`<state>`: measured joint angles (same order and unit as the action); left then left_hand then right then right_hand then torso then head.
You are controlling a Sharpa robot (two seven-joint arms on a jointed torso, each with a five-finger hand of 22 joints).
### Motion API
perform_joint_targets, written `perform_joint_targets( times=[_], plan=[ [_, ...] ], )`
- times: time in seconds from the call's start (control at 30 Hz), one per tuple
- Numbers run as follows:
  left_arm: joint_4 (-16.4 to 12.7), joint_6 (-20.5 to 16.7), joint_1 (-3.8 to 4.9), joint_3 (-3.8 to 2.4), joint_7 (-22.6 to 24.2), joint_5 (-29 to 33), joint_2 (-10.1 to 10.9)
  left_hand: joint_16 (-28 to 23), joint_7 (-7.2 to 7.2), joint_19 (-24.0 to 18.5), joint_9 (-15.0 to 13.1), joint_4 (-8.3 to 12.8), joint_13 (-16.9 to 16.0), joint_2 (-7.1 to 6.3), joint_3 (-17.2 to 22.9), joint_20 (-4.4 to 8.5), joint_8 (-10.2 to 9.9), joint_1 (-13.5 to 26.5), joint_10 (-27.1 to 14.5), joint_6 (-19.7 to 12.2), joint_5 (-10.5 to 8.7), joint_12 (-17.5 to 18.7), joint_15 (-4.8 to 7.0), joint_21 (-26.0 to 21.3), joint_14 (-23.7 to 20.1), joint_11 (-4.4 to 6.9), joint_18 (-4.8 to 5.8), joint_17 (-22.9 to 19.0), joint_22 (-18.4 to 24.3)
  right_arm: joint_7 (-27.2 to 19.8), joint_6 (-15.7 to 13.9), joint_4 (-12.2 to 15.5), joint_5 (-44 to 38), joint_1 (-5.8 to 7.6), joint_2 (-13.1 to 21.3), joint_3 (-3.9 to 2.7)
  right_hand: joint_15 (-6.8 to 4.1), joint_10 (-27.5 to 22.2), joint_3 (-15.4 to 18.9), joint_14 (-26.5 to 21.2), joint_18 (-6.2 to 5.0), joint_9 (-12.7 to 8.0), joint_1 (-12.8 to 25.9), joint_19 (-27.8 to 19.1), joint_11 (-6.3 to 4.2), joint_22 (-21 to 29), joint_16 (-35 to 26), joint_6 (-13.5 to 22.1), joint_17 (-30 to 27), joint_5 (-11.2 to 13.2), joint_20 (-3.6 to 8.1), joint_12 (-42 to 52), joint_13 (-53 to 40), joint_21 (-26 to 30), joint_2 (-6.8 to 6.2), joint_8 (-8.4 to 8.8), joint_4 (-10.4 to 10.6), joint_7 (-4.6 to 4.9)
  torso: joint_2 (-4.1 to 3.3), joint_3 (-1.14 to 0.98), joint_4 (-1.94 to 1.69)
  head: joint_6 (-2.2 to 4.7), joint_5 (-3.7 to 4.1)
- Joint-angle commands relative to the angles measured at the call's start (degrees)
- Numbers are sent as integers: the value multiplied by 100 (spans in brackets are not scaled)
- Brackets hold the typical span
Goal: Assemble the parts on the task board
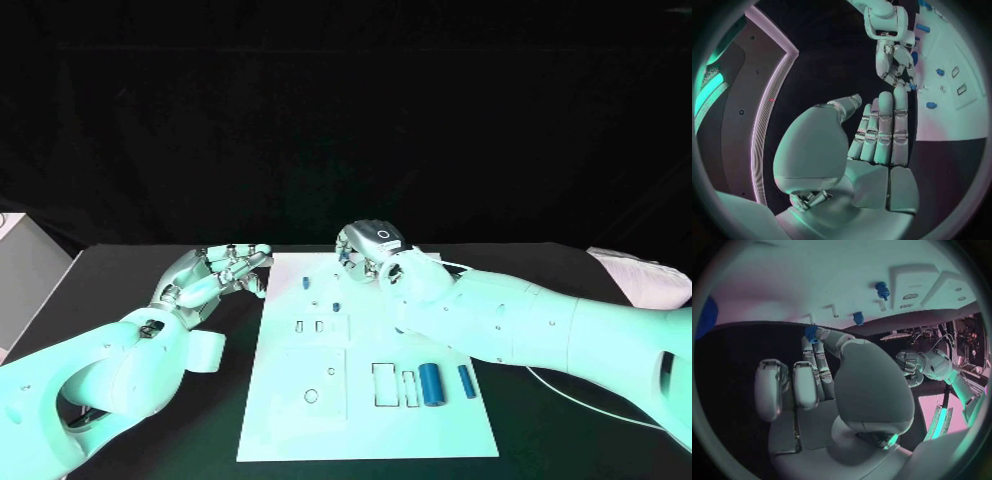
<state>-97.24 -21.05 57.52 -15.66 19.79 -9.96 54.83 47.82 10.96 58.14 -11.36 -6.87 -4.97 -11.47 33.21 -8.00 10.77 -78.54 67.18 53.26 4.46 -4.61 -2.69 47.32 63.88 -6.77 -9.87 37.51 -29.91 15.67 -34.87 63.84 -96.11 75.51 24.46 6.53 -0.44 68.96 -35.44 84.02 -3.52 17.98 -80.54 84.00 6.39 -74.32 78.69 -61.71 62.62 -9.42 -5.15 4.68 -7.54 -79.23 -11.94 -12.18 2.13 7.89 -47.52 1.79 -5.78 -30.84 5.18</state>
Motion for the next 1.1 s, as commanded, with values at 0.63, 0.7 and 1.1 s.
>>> perform_joint_targets(
  times=[0.63,0.7,1.1],
  plan=[
    [-23,75,4,-43,15,-66,-25,26,0,-44,-10,11,-7,39,41,-1,26,21,-31,-52,-25,4,0,46,-54,-21,-58,7,-15,-92,75,-266,-32,-15,-147,-1,-42,271,-11,123,32,13,-9,28,-247,3,23,37,1,-34,31,-7,-139,-9,-57,4,-34,16,-87,59,-54,30,44],
    [-25,78,4,-45,15,-66,-27,26,0,-44,-10,11,-7,39,41,-1,26,21,-31,-52,-25,4,0,46,-54,-21,-58,7,-15,-89,103,-275,-35,-19,-147,-1,-42,271,-11,123,32,13,-9,28,-247,3,23,37,1,-34,31,-7,-139,-9,-57,4,-34,16,-89,63,-57,22,32],
    [-27,79,3,-53,13,-71,-15,26,0,-44,-10,11,-7,39,41,-1,26,21,-31,-52,-25,4,0,46,-54,-21,-58,7,-15,-40,212,-264,-84,-24,-101,1,-38,258,-14,121,31,19,4,25,-240,4,23,51,-6,-40,28,-21,-140,-7,-65,11,-38,21,-103,66,-45,1,20]
  ],
)
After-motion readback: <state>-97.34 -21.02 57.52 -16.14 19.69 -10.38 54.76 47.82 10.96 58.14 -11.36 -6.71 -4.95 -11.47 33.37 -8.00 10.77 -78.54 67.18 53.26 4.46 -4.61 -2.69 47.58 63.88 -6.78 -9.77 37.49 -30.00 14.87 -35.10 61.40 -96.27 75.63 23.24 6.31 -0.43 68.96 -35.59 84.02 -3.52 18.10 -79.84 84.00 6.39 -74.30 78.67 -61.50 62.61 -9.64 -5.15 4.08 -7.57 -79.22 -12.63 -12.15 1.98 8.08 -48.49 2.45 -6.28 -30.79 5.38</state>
